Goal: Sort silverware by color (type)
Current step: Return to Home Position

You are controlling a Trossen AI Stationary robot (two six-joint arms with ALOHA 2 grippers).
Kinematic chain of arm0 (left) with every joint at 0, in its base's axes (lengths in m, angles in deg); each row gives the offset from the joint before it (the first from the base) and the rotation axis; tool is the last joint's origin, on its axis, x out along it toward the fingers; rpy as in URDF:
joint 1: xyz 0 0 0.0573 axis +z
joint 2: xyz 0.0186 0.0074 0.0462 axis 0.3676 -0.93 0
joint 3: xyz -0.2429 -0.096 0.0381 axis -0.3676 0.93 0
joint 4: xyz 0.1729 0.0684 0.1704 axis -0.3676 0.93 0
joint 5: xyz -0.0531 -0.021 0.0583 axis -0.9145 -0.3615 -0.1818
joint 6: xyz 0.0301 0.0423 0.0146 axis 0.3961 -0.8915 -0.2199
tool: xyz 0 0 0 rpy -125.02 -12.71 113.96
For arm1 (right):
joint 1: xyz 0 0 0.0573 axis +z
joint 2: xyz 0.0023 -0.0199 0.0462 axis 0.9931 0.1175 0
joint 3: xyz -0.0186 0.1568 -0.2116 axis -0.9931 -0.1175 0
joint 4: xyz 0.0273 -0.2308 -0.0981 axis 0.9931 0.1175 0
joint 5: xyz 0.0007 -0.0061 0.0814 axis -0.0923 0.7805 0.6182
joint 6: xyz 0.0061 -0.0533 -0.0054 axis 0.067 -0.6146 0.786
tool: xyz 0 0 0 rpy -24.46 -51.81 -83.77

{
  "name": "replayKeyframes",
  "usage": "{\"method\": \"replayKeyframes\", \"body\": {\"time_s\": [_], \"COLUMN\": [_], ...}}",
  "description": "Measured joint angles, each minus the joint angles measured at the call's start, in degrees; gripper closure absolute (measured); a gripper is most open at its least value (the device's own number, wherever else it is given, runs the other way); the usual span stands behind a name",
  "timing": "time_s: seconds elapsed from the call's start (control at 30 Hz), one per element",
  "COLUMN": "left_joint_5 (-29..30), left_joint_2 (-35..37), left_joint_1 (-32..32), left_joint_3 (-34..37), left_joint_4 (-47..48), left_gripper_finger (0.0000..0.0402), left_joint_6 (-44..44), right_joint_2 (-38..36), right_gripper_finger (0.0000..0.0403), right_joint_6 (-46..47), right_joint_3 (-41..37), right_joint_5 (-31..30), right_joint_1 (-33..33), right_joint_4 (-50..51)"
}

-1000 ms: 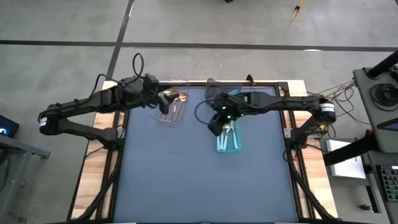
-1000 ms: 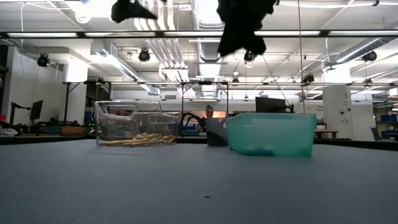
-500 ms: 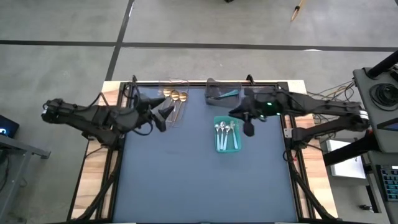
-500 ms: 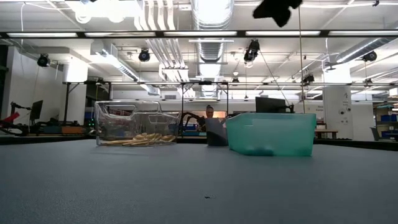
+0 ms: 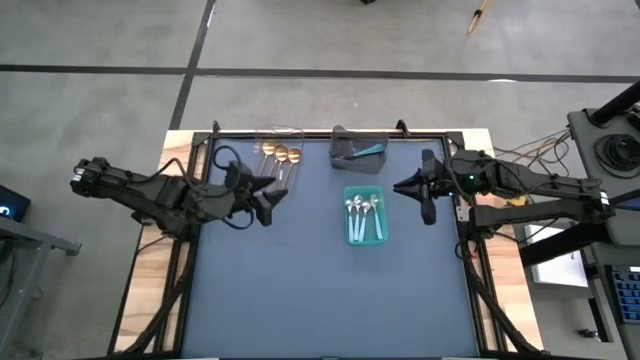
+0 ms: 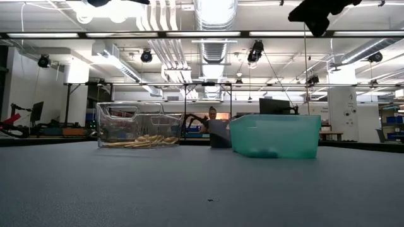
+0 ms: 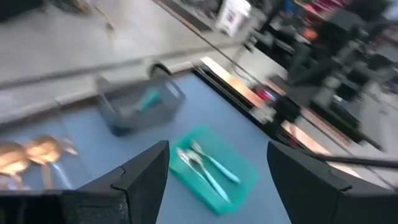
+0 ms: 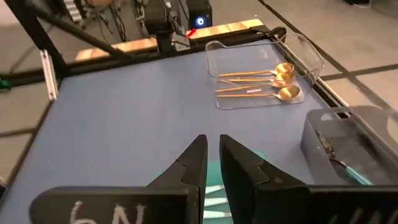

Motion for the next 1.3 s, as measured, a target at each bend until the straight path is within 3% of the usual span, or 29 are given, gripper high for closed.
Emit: {"method": "replayKeyframes", "body": {"time_s": [0.1,0.27,0.57,1.0,1.3], "left_joint_5": [3.82,3.99,3.98,4.0,5.55], "left_joint_2": [0.36,3.69,15.95,35.65,48.76], "left_joint_1": [0.06,0.05,0.05,0.05,0.05], "left_joint_3": [0.0,0.19,7.19,30.32,43.43], "left_joint_4": [0.09,0.47,0.22,-20.9,-31.45], "left_gripper_finger": [0.0149,0.0149,0.0149,0.0149,0.0149], "left_joint_6": [-3.79,-10.2,-14.33,-15.6,-18.26], "right_joint_2": [-0.84,-1.84,-4.43,-6.63,-16.35], "right_gripper_finger": [0.0369,0.0369,0.0369,0.0369,0.0369], "right_joint_6": [3.29,-3.29,-4.88,-6.55,-12.63], "right_joint_3": [-0.05,-1.06,-3.58,-3.78,-8.73], "right_joint_5": [0.42,2.55,0.64,0.46,0.42], "right_joint_1": [0.0,0.03,0.0,0.0,0.0], "right_joint_4": [1.19,2.1,-1.45,-1.79,1.58]}}
